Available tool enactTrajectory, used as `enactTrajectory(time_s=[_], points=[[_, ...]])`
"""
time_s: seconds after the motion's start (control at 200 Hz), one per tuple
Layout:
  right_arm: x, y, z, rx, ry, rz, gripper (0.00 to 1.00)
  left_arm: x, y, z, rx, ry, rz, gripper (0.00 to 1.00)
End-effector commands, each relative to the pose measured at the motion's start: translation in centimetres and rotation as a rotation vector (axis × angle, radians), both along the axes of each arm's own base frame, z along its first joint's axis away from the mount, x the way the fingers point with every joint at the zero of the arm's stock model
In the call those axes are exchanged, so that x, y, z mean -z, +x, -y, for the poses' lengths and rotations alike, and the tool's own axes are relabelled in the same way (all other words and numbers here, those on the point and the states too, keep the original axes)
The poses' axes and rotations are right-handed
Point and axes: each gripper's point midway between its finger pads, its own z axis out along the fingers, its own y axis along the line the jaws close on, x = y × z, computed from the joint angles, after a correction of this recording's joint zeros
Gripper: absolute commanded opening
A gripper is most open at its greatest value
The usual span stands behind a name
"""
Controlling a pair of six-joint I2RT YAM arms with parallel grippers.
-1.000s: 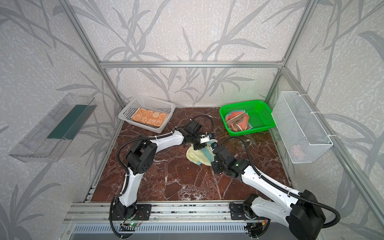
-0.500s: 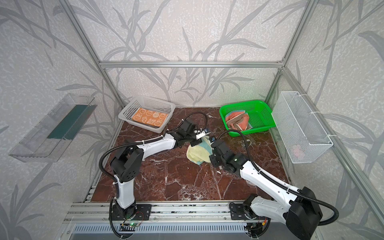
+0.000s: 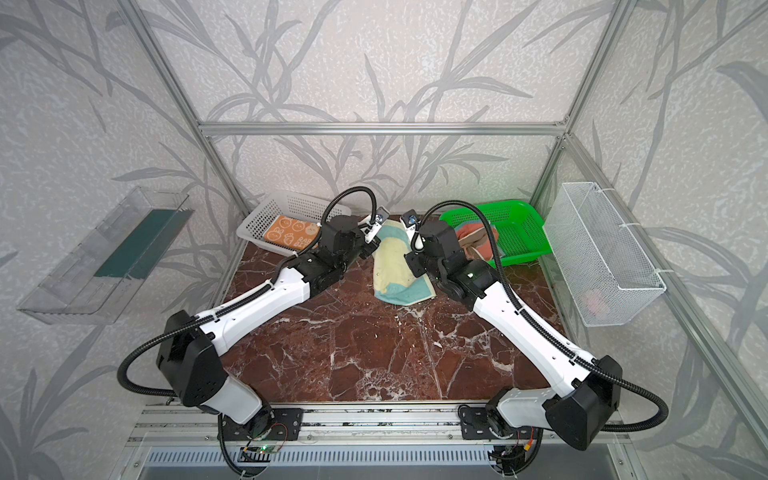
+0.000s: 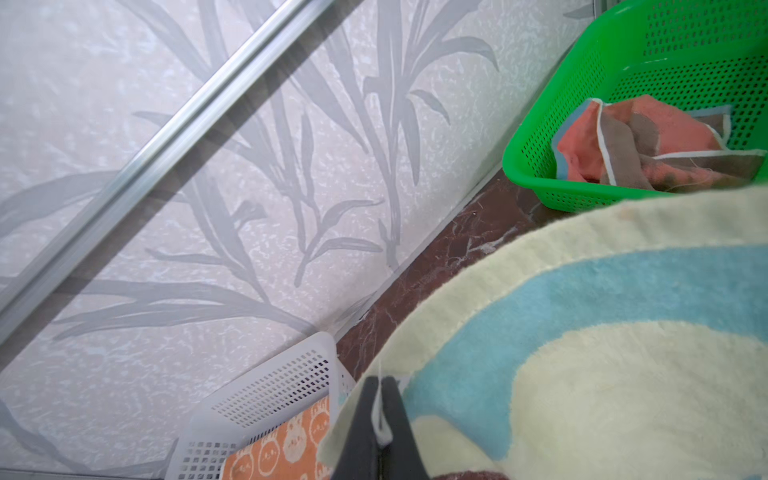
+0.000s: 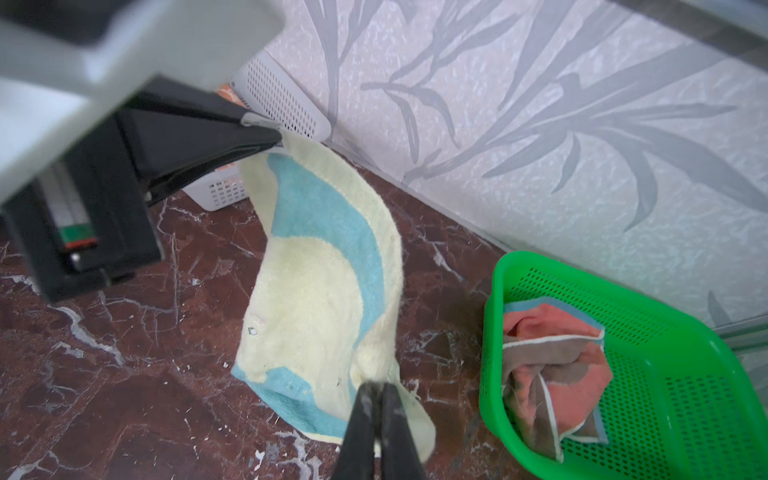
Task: Fold and stack the towels
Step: 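Lift the towel by two corners with both grippers, raising it high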
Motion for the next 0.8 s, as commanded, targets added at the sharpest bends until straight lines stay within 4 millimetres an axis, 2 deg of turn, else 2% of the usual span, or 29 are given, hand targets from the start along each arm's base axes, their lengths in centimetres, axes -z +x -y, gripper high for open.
enactTrajectory(time_s=[0.0, 0.21, 0.325, 0.46, 0.645, 0.795], points=[[-3.6, 0.1, 0.1, -0.043, -0.048, 0.104, 0.0, -4.4, -0.9, -2.1, -0.061, -0.011, 0.074, 0.0], [-7.5, -2.3, -0.8, -0.202, -0.065, 0.188, 0.0, -9.8, -4.2, -5.5, -0.097, -0.031, 0.158, 0.0], [-9.3, -4.5, -1.4, -0.304, -0.026, 0.206, 0.0, -13.0, -7.3, -6.6, -0.046, -0.095, 0.198, 0.0], [-12.0, -7.5, -1.7, -0.398, 0.059, 0.236, 0.0, -15.5, -11.1, -7.6, 0.039, -0.166, 0.221, 0.0], [-16.2, -11.8, -2.0, -0.523, 0.222, 0.296, 0.0, -17.4, -15.2, -8.4, 0.152, -0.24, 0.223, 0.0], [-18.4, -13.4, -1.9, -0.568, 0.295, 0.326, 0.0, -17.6, -16.3, -9.1, 0.16, -0.255, 0.217, 0.0]])
